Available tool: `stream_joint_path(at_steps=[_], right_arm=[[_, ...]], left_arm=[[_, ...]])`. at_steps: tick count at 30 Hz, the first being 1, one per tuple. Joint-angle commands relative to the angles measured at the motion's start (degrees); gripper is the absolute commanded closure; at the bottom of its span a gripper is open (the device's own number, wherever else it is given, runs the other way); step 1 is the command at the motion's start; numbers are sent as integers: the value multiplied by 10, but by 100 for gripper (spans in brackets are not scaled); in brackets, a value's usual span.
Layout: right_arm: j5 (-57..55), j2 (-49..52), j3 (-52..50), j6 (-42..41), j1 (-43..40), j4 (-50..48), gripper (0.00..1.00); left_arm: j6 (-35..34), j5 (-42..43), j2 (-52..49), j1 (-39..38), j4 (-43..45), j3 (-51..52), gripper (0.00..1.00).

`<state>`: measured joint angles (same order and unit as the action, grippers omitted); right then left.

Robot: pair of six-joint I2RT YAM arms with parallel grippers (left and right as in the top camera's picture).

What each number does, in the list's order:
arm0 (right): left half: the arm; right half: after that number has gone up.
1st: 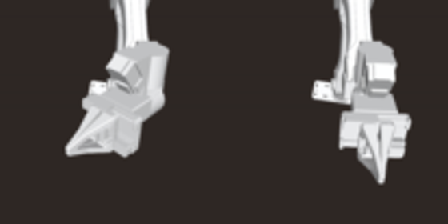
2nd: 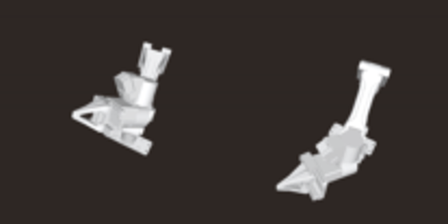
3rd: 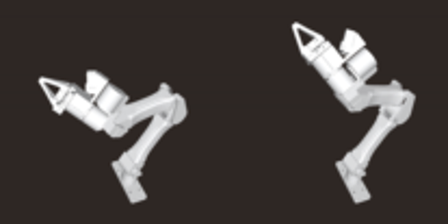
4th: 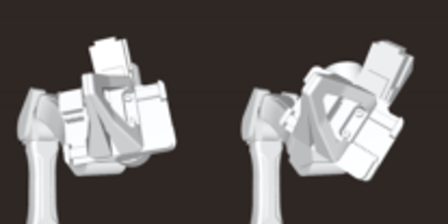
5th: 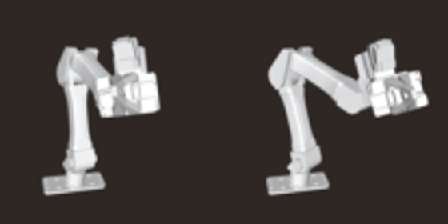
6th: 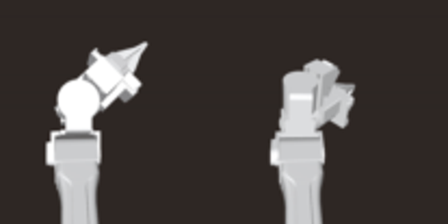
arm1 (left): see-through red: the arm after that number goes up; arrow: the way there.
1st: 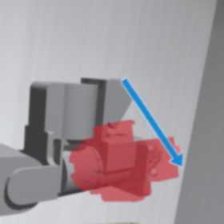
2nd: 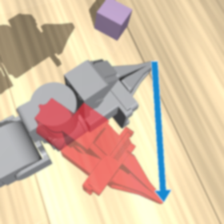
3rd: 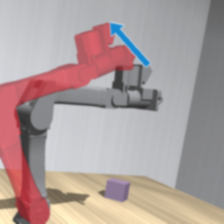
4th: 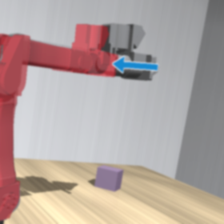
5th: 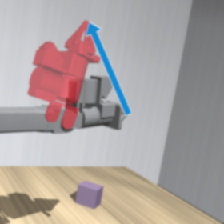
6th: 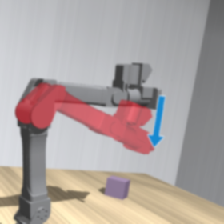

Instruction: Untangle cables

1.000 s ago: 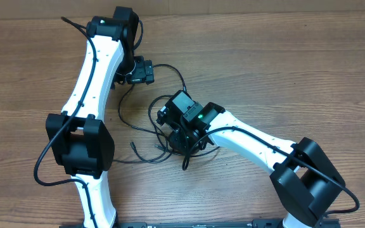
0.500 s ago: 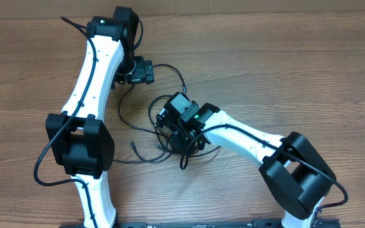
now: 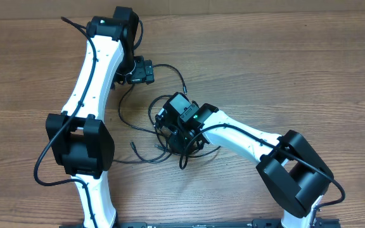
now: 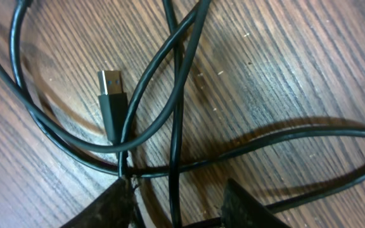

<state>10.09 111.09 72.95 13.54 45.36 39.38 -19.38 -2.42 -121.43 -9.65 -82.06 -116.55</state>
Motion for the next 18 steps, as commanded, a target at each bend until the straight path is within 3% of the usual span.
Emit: stream_joint_path(at_steps=[1, 5, 9, 13, 18], right_arm=[[0, 11, -1, 0, -1, -5, 55], [-1, 15, -1, 0, -1, -9, 53], [-22, 17, -1, -2, -3, -18, 44], [-19, 17, -1, -2, -4, -13, 59], [-19, 18, -1, -1, -4, -4, 64]], left_arm=[[-6, -6, -7, -1, 1, 2, 0], [-6, -6, -7, -1, 1, 2, 0], [-6, -6, -7, -1, 1, 2, 0], [-6, -6, -7, -1, 1, 2, 0], [-6, -6, -7, -1, 1, 2, 0]])
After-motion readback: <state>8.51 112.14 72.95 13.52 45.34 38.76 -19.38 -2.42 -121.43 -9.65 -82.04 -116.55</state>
